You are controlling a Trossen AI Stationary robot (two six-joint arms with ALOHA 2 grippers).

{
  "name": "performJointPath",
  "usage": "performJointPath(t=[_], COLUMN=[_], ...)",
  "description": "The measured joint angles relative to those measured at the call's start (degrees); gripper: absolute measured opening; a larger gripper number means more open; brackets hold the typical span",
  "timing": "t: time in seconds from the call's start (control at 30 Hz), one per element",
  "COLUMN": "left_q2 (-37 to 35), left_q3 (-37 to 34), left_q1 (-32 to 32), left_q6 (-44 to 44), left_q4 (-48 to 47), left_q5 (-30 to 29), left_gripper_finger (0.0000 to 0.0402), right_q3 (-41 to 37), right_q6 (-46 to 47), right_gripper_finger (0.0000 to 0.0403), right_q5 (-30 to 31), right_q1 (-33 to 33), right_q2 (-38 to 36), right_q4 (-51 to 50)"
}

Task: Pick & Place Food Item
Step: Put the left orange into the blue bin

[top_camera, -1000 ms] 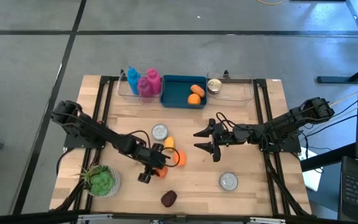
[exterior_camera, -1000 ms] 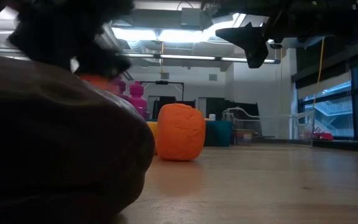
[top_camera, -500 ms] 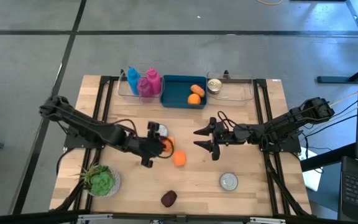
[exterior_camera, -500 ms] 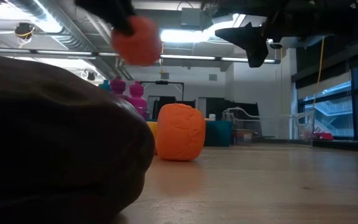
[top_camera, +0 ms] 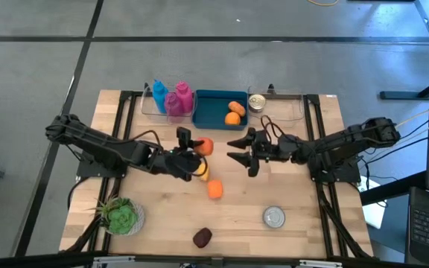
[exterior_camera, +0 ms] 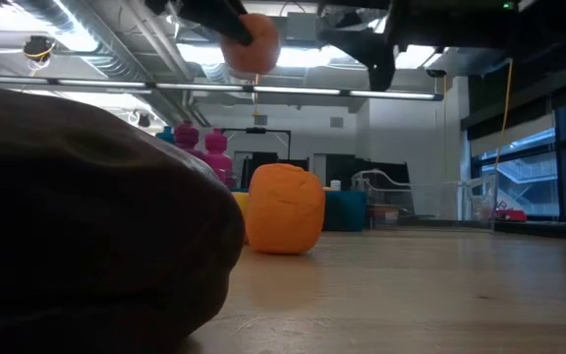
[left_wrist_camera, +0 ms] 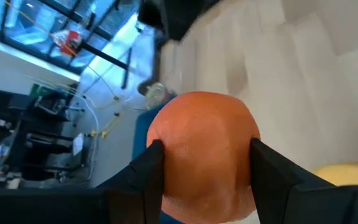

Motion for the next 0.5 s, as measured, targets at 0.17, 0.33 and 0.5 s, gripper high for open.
performJointPath(t=[0.17, 0.33, 0.5], left_q2=[0.0, 0.0, 0.0], left_q3=[0.0, 0.0, 0.0], left_q1=[0.6, 0.5, 0.6], left_q6=[4.8, 9.5, 12.8], left_q4=[3.3, 5.6, 6.9], left_q5=[0.0, -0.1, -1.0], left_gripper_finger=[0.0163, 0.0162, 0.0163], right_q3=[1.2, 1.4, 1.5], right_q6=[1.1, 5.9, 10.6], right_gripper_finger=[0.0237, 0.0248, 0.0283], right_q5=[-2.0, -6.3, -10.7], right_q1=[-3.8, -7.6, -9.9], right_q2=[0.0, 1.5, 5.2], right_q4=[-1.2, -1.5, 1.2])
